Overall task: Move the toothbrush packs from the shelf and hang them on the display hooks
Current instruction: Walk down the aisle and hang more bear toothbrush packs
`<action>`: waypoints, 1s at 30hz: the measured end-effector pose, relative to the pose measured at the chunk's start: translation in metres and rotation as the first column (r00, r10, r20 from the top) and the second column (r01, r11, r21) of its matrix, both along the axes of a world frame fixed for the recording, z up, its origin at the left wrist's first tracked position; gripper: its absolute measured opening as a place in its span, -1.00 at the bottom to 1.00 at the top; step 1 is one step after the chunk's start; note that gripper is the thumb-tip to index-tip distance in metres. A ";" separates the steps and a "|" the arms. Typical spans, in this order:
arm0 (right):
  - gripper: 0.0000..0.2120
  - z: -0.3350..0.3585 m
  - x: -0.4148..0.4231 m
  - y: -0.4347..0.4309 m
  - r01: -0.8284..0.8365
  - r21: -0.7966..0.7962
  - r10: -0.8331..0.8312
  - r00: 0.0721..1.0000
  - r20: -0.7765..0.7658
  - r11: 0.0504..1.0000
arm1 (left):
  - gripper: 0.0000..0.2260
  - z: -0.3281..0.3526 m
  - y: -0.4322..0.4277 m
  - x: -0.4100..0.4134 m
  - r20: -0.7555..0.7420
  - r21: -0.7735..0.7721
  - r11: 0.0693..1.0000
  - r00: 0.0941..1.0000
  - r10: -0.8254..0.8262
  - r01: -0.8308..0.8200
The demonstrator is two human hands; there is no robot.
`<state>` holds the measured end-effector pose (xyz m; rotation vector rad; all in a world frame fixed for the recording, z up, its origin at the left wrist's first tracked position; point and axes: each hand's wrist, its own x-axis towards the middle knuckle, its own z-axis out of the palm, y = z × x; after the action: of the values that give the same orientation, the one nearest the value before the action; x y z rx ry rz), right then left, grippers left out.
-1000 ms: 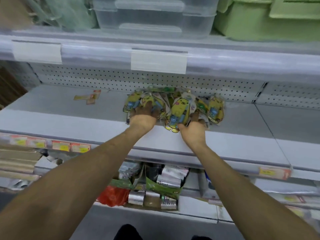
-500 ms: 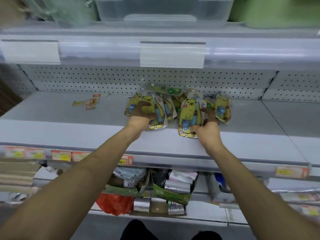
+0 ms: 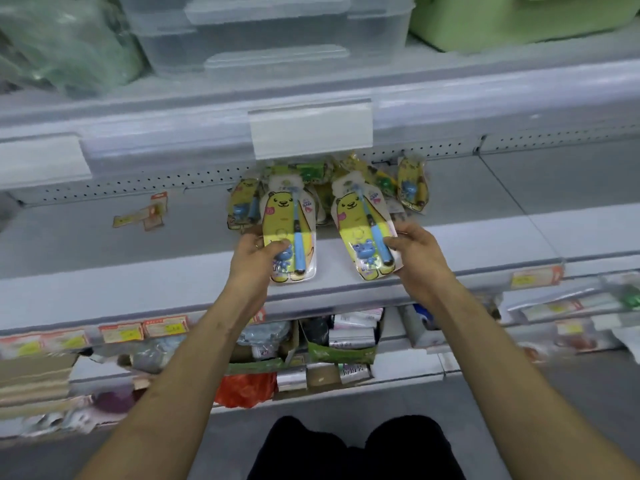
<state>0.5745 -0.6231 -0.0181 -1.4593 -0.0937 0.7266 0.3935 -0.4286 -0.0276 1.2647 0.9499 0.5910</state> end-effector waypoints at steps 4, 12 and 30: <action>-0.76 0.018 -0.018 -0.041 0.133 -0.001 -0.133 0.990 -0.048 0.991 | -0.77 0.021 -0.026 0.009 -0.011 -0.009 0.995 0.995 -0.098 0.098; -0.61 0.017 -0.028 -0.151 0.449 0.035 -0.439 0.885 -0.159 0.893 | -0.84 0.038 -0.119 0.079 -0.035 -0.026 0.913 0.912 -0.408 0.408; -0.81 0.073 0.078 -0.566 0.833 -0.022 -0.833 0.553 0.013 0.553 | -0.87 0.092 -0.540 0.301 0.063 -0.030 0.631 0.632 -0.773 0.775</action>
<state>0.6530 -1.1888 0.0547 -1.3176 0.6006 -0.0832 0.6945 -0.9681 0.0641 1.4544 0.2902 -0.1044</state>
